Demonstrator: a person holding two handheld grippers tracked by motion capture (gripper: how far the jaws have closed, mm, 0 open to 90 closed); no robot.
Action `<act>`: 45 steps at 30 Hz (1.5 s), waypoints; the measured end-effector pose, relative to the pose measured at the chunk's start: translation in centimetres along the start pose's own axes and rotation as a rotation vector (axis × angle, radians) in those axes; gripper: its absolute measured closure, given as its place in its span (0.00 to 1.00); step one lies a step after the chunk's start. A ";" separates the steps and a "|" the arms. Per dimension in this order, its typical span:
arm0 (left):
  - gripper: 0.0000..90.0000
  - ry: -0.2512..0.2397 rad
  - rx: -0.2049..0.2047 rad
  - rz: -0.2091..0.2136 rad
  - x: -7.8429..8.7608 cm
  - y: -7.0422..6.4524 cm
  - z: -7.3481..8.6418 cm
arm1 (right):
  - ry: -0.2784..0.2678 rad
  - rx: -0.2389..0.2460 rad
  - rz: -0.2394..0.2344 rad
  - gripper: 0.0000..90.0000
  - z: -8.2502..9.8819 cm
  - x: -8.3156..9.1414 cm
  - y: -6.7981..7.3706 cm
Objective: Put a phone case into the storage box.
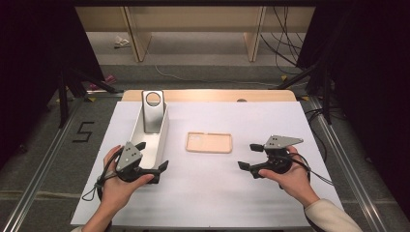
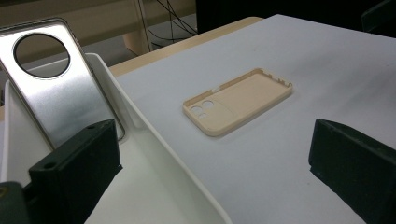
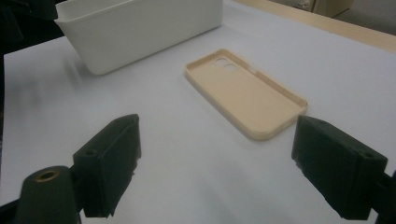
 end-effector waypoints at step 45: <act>0.02 0.010 -0.004 0.010 -0.4 -0.3 0.3 | 0.390 0.092 0.191 1.00 1.0 -10.3 -6.0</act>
Point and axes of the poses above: each handheld gripper's, and its own axes: x roughly backward along the jaws, z roughly out of its underside, y roughly to its left, the point moved 10 cm from there along -x, roughly forward along the jaws, and after that the axes turned 3 degrees about -z, right-handed, at the moved point
